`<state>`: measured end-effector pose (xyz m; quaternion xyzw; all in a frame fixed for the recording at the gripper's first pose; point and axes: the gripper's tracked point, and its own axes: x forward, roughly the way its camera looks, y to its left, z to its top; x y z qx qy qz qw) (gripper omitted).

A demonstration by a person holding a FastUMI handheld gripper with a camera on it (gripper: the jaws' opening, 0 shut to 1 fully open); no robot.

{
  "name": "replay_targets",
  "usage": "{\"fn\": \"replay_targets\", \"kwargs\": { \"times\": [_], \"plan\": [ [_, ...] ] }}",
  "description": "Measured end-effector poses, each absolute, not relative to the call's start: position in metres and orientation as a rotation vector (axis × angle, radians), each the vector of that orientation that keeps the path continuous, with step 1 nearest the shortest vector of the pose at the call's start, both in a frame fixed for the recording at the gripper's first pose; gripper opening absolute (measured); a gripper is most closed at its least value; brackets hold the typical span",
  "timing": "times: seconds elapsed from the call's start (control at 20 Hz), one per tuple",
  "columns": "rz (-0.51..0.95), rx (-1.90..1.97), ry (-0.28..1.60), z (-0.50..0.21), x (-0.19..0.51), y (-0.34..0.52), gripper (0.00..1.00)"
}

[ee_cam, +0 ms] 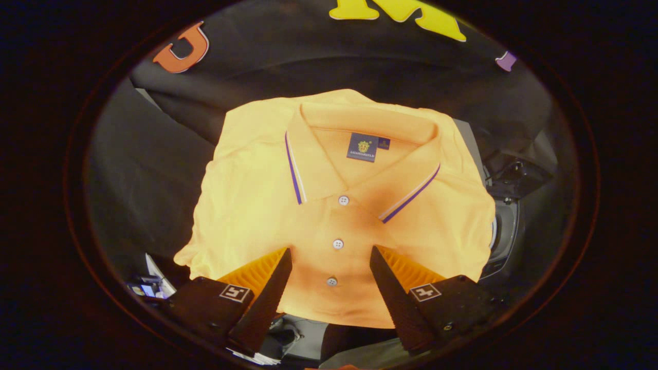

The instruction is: Put the clothes into the washing machine and then close the washing machine lid.

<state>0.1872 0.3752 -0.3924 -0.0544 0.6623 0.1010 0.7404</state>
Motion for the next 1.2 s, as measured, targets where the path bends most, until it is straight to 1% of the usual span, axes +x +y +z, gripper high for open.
{"fn": "replay_targets", "kwargs": {
  "times": [0.2, 0.35, 0.5, 0.65, 0.9, 0.95, 1.0, 1.1, 1.2],
  "plan": [
    [0.159, -0.237, 1.420, -0.3988, 0.1880, 0.3776, 0.97],
    [0.114, -0.210, 1.434, -0.3994, 0.1838, 0.3825, 0.96],
    [0.128, -0.221, 1.439, -0.3984, 0.1842, 0.3811, 0.95],
    [0.140, -0.214, 1.394, -0.3988, 0.1842, 0.3808, 0.95],
    [0.142, -0.205, 1.450, -0.3972, 0.1838, 0.3772, 0.94],
    [0.135, -0.201, 1.453, -0.3971, 0.1844, 0.3752, 0.92],
    [0.126, -0.195, 1.450, -0.3973, 0.1853, 0.3746, 0.87],
    [0.128, -0.204, 1.442, -0.3972, 0.1850, 0.3745, 0.80],
    [0.130, -0.199, 1.434, -0.3974, 0.1857, 0.3736, 0.77]
  ]
}}
